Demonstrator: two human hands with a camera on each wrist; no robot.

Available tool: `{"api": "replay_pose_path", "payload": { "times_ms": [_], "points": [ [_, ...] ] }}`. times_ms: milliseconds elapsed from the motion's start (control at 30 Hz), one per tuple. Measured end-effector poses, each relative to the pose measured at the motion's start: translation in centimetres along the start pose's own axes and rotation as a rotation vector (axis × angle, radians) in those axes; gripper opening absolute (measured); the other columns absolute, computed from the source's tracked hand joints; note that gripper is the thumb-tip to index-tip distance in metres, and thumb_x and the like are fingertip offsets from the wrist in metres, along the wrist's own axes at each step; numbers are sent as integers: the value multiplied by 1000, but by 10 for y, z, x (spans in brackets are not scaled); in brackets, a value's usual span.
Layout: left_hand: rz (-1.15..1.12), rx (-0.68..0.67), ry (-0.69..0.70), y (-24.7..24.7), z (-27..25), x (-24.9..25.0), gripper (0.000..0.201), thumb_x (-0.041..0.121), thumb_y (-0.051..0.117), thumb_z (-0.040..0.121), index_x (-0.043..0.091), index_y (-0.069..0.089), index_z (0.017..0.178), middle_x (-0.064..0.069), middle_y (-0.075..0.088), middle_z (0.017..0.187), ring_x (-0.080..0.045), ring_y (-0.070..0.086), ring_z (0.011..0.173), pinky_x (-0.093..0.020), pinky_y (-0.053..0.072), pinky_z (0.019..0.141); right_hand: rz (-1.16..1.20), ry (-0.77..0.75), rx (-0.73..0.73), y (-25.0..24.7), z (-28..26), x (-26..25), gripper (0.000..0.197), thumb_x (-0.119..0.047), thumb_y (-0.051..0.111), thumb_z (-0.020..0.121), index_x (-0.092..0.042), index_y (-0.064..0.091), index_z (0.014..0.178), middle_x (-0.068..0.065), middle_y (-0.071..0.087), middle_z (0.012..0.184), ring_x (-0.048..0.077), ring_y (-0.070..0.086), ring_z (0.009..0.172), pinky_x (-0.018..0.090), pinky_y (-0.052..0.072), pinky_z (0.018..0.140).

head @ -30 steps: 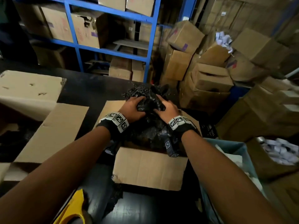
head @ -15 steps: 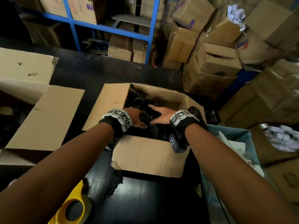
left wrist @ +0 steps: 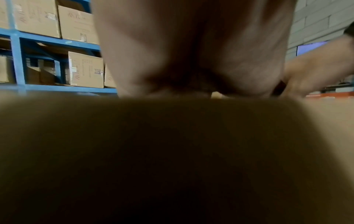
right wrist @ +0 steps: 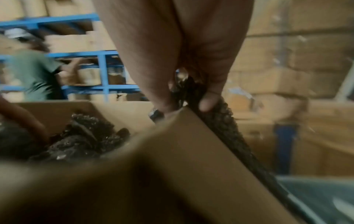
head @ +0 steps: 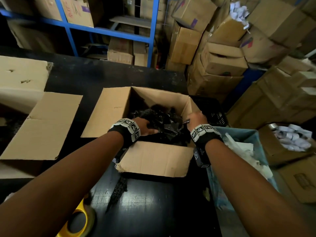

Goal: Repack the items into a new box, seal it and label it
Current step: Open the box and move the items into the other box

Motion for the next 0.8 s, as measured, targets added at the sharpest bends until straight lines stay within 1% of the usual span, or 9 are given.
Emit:
{"api": "replay_pose_path", "payload": {
  "times_ms": [100,233,300,367,467,567,633,733,800],
  "points": [
    [82,0,9,4,1,-2,46,43,60,88,12,58,122,-12,62,123,-31,57,114,-37,47,93,163,-75,137,-17,2,-15,18,-8,59,87,-12,74,95,15,66,104,33,62,99,30,48,78],
    [23,132,22,-12,1,-4,30,24,66,83,16,63,112,-14,65,112,-34,62,102,-37,51,82,466,-226,-5,-17,2,-59,21,-12,66,83,-20,69,103,2,70,105,20,63,99,21,43,80],
    [-52,268,-17,-28,-1,-9,33,25,60,86,14,57,117,-16,63,114,-37,61,103,-40,50,84,573,-193,-10,-12,6,-69,25,-13,70,81,-24,61,101,2,66,111,20,60,105,23,44,84],
    [-93,350,-52,-36,-4,-13,36,29,55,90,13,51,122,-17,62,115,-38,60,105,-41,49,86,508,-159,-80,-2,10,-73,23,-23,72,82,-25,60,101,0,63,112,17,58,104,23,43,83],
    [-19,180,-50,-15,1,-14,42,45,48,91,21,55,125,-11,62,122,-33,59,110,-38,47,92,183,-162,-274,16,10,-74,39,-43,68,83,-20,66,115,6,64,120,26,59,110,30,47,91],
    [79,10,-92,11,1,-19,56,66,43,85,30,61,123,-6,62,124,-29,59,110,-35,47,94,21,-126,-317,21,5,-66,53,-56,60,84,-24,61,127,11,49,138,33,48,126,38,41,105],
    [90,-19,-91,22,-1,-17,58,67,42,86,29,59,126,-4,59,129,-28,56,116,-34,44,97,35,-124,-301,19,-1,-60,52,-52,57,89,-27,55,134,11,43,145,32,43,132,36,37,109],
    [59,-24,-82,31,-7,-11,53,60,39,91,27,57,129,-5,55,135,-27,51,123,-33,40,99,27,-169,-300,18,-14,-56,47,-45,55,93,-22,56,134,8,51,142,29,47,130,31,39,105],
    [35,14,-75,28,-11,-8,54,59,37,93,29,49,136,-6,49,142,-28,46,128,-35,37,102,6,-170,-318,21,-25,-53,53,-47,57,91,-21,53,137,8,50,143,29,45,131,31,38,106]
  ]
}}
Point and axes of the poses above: each hand's wrist, its own z-axis towards the middle knuckle, its own y-axis out of the palm, x = y × z, the point moved 9 cm from there along z, towards the middle knuckle
